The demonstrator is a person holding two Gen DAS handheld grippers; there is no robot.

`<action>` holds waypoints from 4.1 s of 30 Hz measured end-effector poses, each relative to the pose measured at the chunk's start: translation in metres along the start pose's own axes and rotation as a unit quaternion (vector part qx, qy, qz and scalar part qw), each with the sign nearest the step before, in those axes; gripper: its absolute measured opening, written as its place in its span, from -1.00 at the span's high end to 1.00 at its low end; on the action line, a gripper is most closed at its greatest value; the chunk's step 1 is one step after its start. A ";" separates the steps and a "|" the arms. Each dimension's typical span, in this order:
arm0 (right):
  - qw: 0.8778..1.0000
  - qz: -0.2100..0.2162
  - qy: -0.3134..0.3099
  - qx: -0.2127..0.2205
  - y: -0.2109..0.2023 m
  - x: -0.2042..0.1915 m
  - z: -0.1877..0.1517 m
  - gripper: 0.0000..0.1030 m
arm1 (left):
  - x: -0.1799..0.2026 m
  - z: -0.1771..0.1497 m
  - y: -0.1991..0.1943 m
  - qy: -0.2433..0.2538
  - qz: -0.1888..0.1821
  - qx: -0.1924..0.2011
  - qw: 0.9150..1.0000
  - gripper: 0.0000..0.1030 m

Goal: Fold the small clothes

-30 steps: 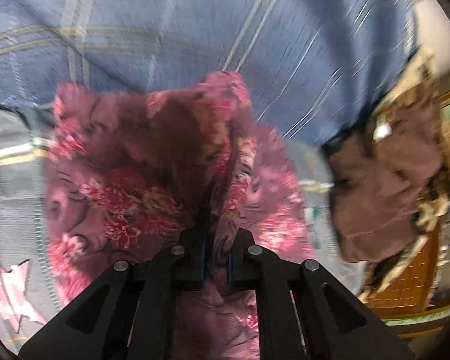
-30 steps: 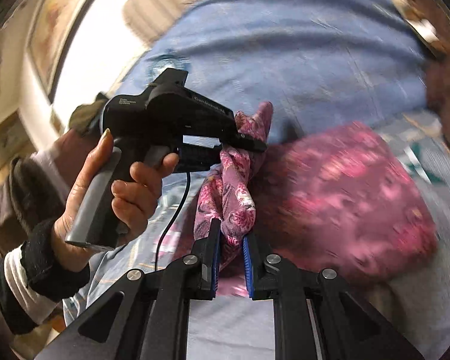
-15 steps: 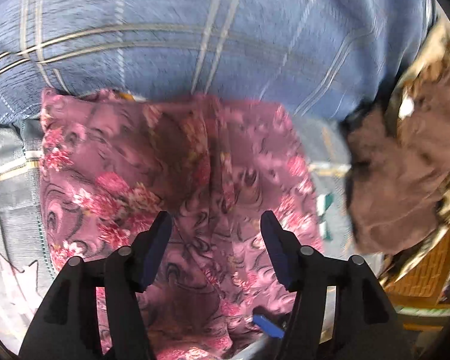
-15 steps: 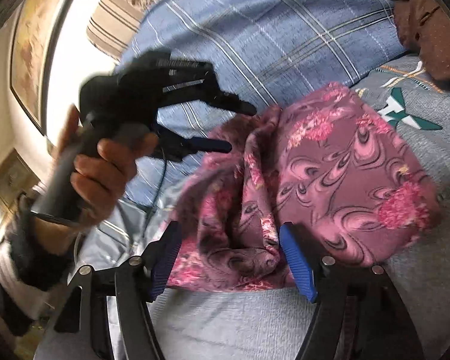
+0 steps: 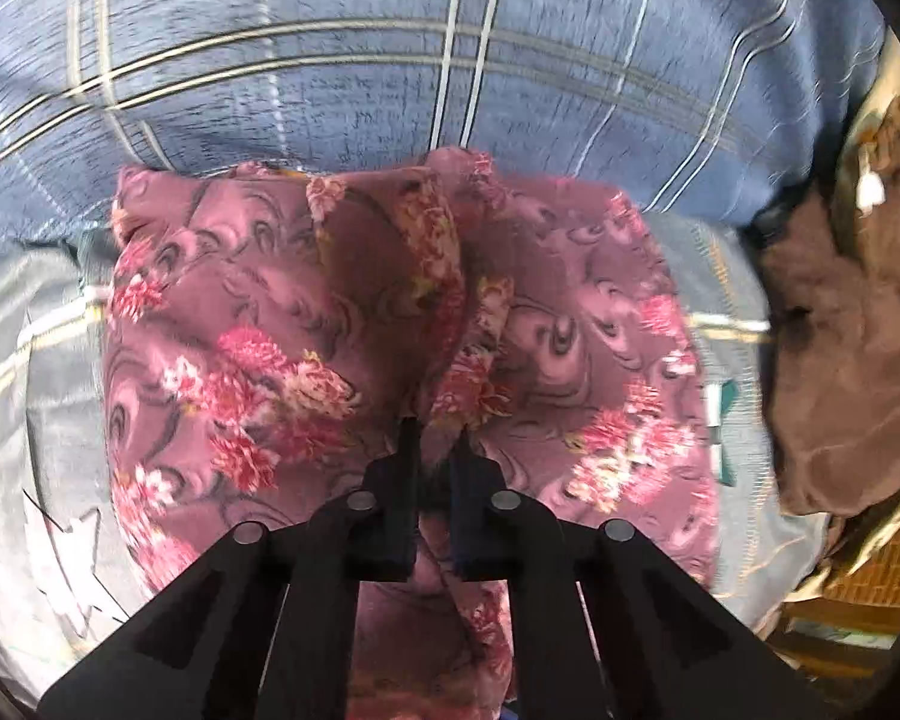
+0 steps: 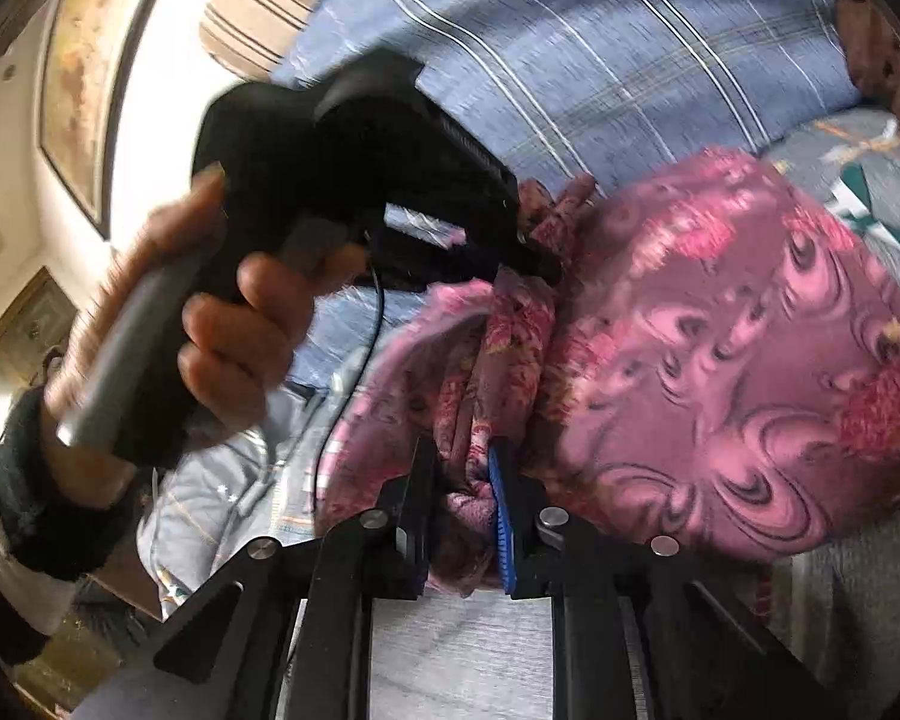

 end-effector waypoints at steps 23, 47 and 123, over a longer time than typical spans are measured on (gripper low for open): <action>0.986 -0.094 0.064 0.121 -0.121 0.071 0.061 0.17 | 0.009 0.011 -0.062 -0.029 -0.213 0.084 0.973 -0.27; 0.969 -0.218 0.059 -0.098 0.029 0.166 0.168 0.96 | -0.087 0.018 0.027 -0.139 -0.105 0.061 0.983 -0.03; 0.989 -0.028 0.049 -0.134 0.037 0.120 0.112 0.00 | -0.090 -0.046 0.043 -0.140 -0.245 0.015 0.959 -0.38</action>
Point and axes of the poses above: each gripper's, at about its wrist camera, not at the fingertips, and y roughly the way its jaws point, x to its right, z to its top, the point moved 3 cm from there along y, roughly the way its jaws point, and after that the axes turned 12 degrees about z, right-handed, at the moved point
